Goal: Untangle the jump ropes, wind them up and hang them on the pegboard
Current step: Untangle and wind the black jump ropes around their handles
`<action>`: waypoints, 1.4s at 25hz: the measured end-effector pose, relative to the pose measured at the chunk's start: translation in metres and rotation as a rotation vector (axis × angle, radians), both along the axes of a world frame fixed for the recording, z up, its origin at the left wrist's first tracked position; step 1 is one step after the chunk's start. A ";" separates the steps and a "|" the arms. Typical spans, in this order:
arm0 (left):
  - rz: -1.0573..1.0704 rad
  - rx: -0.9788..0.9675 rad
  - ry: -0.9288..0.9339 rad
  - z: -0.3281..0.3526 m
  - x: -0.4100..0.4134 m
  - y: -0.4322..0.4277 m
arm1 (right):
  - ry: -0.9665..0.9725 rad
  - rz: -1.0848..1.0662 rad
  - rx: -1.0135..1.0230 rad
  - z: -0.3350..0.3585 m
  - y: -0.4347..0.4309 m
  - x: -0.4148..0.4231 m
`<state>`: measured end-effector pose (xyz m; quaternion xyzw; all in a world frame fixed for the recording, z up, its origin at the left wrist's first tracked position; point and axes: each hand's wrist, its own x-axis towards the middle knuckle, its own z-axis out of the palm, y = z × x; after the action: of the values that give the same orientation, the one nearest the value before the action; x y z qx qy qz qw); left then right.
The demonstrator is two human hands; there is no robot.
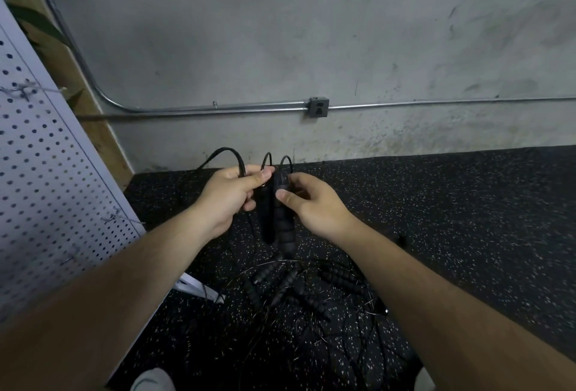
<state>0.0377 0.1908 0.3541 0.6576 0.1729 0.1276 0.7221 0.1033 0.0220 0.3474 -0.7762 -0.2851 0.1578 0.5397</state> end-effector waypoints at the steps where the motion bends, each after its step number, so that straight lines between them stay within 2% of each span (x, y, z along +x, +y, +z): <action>1: 0.018 -0.019 0.000 -0.001 -0.001 -0.002 | -0.021 -0.002 0.010 0.001 0.000 -0.003; 9: 0.104 -0.099 0.040 0.005 -0.008 -0.014 | -0.346 -0.047 -0.120 0.000 0.004 -0.018; 14: 0.037 0.037 0.136 0.015 -0.019 -0.013 | -0.531 -0.021 -0.128 0.002 0.005 -0.030; 18: 0.059 0.000 0.106 0.024 -0.018 -0.014 | -0.505 -0.041 -0.170 0.001 0.008 -0.045; 21: 0.093 -0.054 0.087 0.025 -0.015 -0.019 | -0.490 -0.122 -0.423 -0.002 0.012 -0.056; 22: 0.097 -0.067 0.099 0.024 -0.015 -0.020 | -0.455 -0.127 -0.405 -0.003 0.013 -0.057; 25: 0.084 -0.175 0.128 0.020 -0.014 -0.013 | -0.302 -0.059 -0.153 0.001 0.012 -0.050; 27: 0.035 -0.192 0.137 0.019 -0.016 -0.003 | -0.266 -0.039 -0.135 0.009 0.007 -0.044; 29: -0.032 -0.018 0.191 0.015 -0.018 0.008 | -0.257 0.000 -0.212 0.021 0.000 -0.035; 31: -0.058 0.237 0.335 0.012 -0.020 0.018 | -0.232 0.078 -0.322 0.031 -0.009 -0.025; 34: -0.050 0.711 0.594 0.012 -0.026 0.026 | -0.182 0.145 -0.397 0.037 -0.024 -0.016; 35: -0.046 0.888 0.607 0.013 -0.028 0.026 | -0.171 0.148 -0.406 0.036 -0.028 -0.016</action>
<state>0.0099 0.2165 0.3670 0.9105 0.2890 -0.0231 0.2948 0.0876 -0.0055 0.3837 -0.8564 -0.3485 0.1847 0.3332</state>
